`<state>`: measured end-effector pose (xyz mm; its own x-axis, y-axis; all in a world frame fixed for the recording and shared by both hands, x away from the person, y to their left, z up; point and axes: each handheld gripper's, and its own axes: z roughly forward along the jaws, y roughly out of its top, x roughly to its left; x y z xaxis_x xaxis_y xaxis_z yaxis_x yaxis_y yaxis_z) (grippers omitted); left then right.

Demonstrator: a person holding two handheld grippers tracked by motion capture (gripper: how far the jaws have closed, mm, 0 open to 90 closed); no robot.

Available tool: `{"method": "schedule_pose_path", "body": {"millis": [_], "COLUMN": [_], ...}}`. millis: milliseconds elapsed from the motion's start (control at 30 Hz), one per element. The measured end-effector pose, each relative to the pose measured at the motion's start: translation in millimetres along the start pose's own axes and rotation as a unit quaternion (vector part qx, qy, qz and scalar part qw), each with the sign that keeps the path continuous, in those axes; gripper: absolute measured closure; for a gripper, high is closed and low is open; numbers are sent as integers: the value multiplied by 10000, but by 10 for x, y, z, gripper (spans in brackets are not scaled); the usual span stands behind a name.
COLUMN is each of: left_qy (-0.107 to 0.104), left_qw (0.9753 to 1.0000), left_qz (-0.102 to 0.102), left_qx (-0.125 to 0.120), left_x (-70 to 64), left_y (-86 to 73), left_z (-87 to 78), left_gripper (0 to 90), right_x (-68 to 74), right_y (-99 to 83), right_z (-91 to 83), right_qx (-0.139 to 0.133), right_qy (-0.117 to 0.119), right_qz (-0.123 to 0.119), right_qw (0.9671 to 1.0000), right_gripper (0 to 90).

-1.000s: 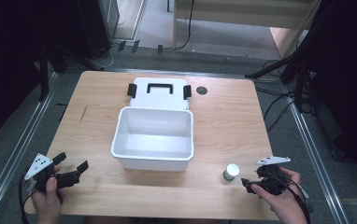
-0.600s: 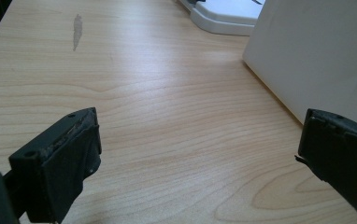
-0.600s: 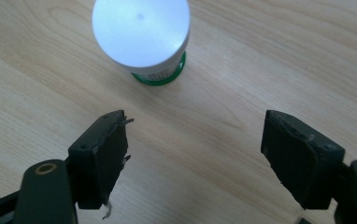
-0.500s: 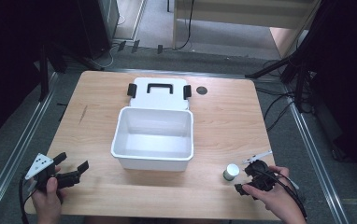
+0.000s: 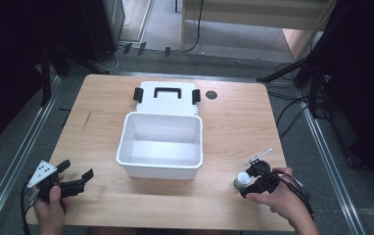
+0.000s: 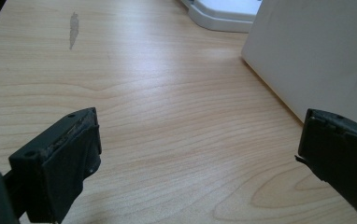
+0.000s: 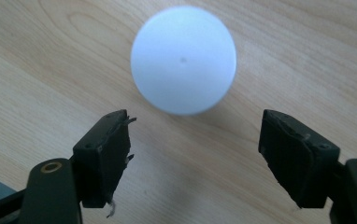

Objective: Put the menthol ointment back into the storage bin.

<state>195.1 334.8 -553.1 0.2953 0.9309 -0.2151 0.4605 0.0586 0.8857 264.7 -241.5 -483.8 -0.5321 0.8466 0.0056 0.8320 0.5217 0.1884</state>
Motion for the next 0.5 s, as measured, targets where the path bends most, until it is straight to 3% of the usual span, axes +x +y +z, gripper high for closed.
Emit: {"method": "schedule_pose_path", "body": {"millis": [267, 500], "left_qy": [-9, -7], "left_qw": [10000, 10000], "left_qz": [34, 27], "left_qx": [45, 51], "left_x": [-7, -11], "left_y": [3, 4], "left_z": [5, 9], "left_gripper": [2, 2], "right_x": [39, 45], "right_y": [161, 276], "right_z": [11, 72], "right_qx": [19, 212], "right_qy": [-36, 42], "right_qz": [47, 160], "right_qw": [10000, 9996], "right_gripper": [330, 403]}}
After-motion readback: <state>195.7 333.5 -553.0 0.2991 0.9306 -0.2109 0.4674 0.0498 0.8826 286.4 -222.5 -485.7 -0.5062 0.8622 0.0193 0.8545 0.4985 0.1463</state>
